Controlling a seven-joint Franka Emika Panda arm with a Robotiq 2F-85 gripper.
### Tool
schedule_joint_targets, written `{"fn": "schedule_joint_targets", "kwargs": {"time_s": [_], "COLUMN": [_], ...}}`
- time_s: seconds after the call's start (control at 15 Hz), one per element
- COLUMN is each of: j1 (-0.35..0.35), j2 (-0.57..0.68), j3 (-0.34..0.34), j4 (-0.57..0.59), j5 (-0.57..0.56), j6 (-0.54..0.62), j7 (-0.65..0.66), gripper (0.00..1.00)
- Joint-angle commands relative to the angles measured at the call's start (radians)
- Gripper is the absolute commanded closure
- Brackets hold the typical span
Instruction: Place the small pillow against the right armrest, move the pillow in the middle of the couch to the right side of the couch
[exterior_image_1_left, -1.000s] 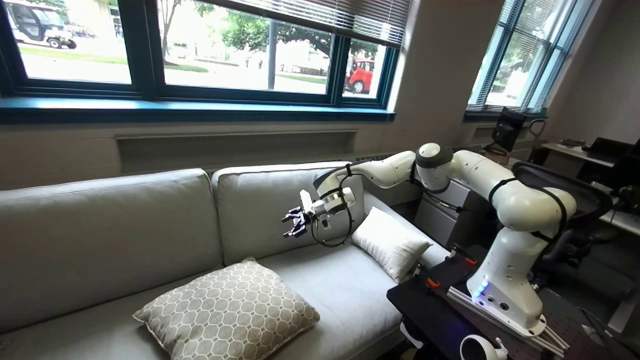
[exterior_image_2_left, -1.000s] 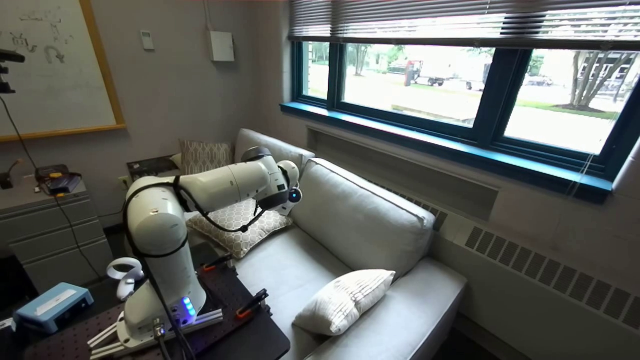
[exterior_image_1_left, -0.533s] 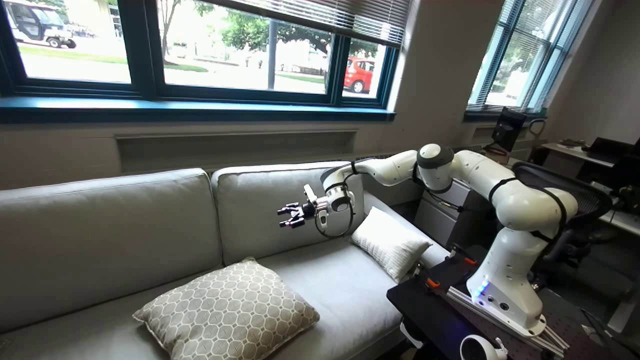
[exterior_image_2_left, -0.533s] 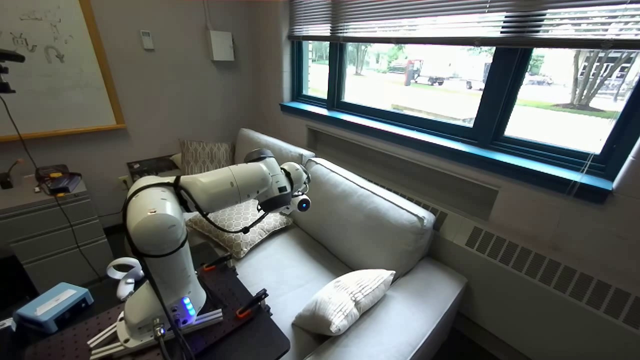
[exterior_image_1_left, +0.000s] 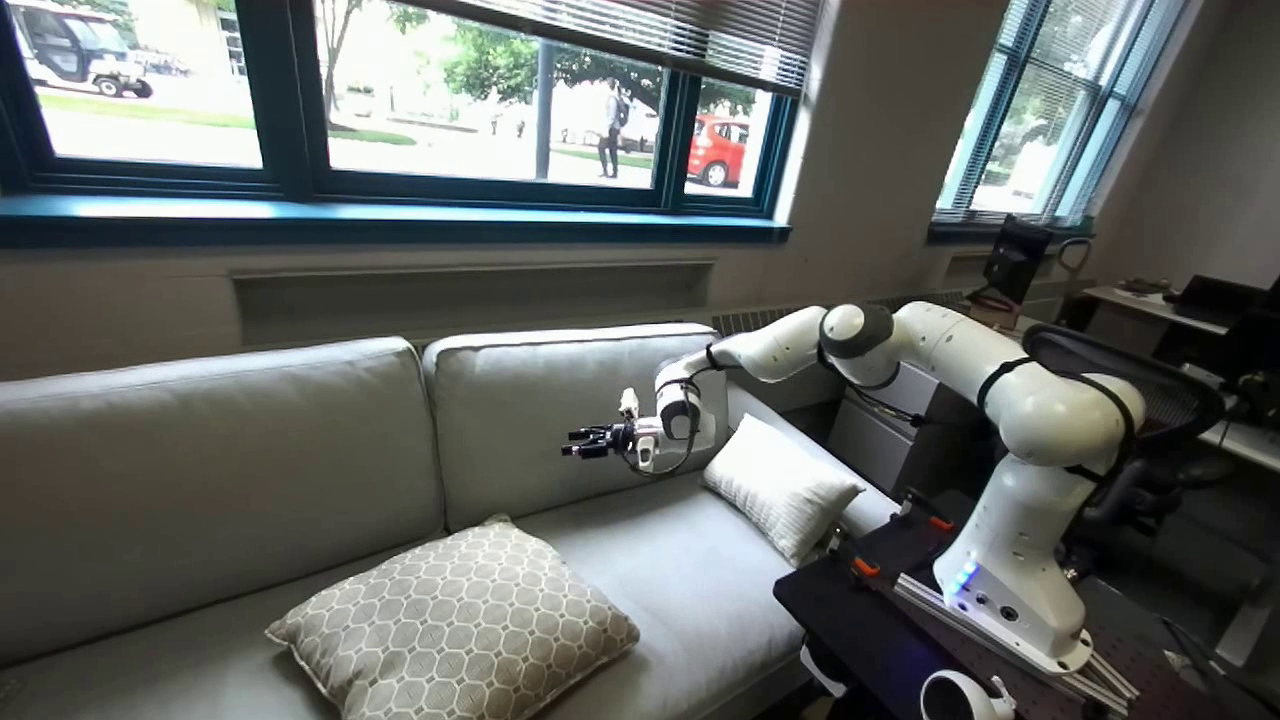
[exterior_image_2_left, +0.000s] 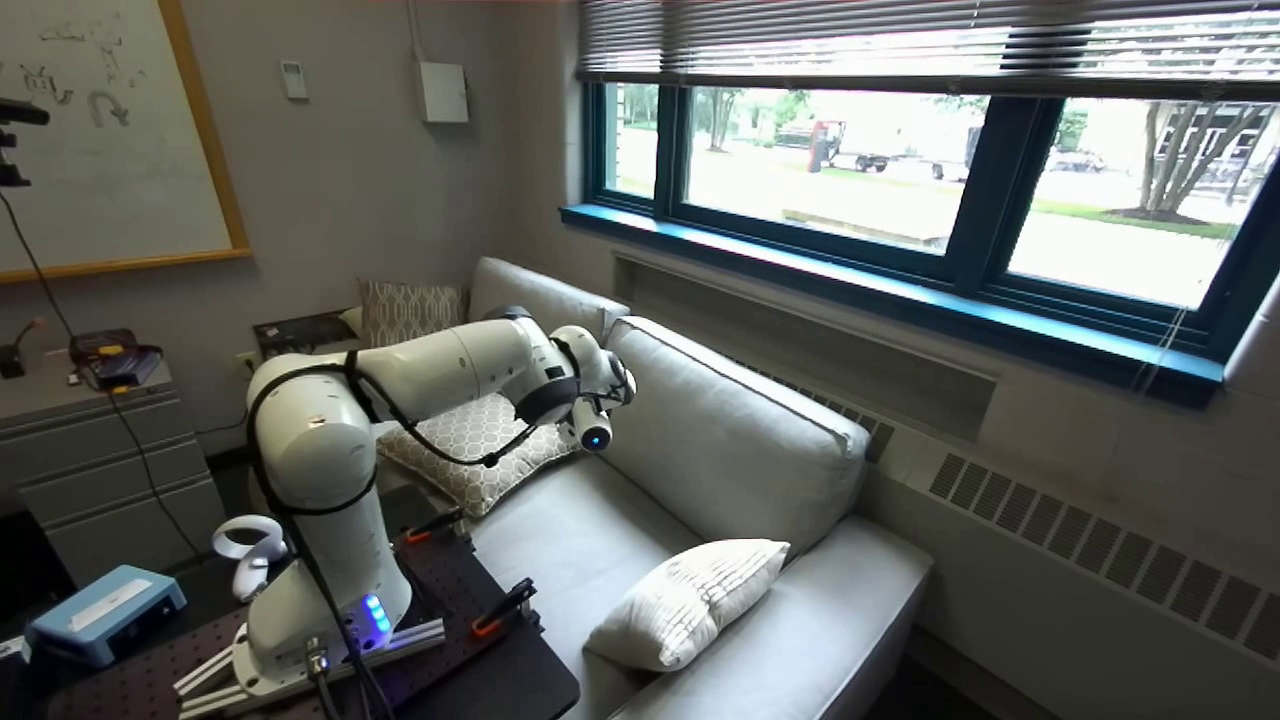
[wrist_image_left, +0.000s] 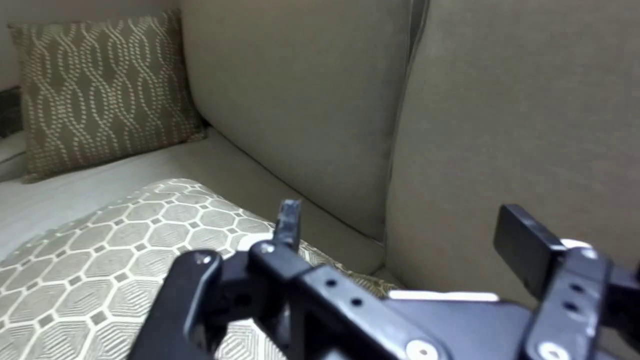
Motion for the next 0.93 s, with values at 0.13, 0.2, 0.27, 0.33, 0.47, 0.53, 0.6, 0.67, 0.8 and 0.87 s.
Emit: {"fn": "schedule_joint_targets", "kwargs": {"time_s": [0.13, 0.2, 0.27, 0.33, 0.47, 0.53, 0.6, 0.67, 0.8, 0.87], "j1": [0.267, 0.309, 0.344, 0.375, 0.459, 0.493, 0.524, 0.537, 0.508, 0.509], "j2": [0.011, 0.014, 0.022, 0.029, 0.023, 0.019, 0.016, 0.013, 0.002, 0.002], "j3": [-0.147, -0.181, -0.215, -0.248, -0.374, -0.430, -0.485, -0.503, -0.465, -0.463], "j4": [0.236, 0.271, 0.309, 0.340, 0.370, 0.372, 0.368, 0.348, 0.317, 0.315], "j5": [0.332, 0.376, 0.414, 0.443, 0.520, 0.548, 0.571, 0.560, 0.534, 0.534], "j6": [0.275, 0.335, 0.390, 0.451, 0.548, 0.597, 0.641, 0.692, 0.637, 0.634], "j7": [-0.163, -0.165, -0.171, -0.166, -0.116, -0.088, -0.058, -0.018, -0.058, -0.058], "gripper": [0.00, 0.00, 0.00, 0.00, 0.00, 0.00, 0.00, 0.00, 0.00, 0.00]}}
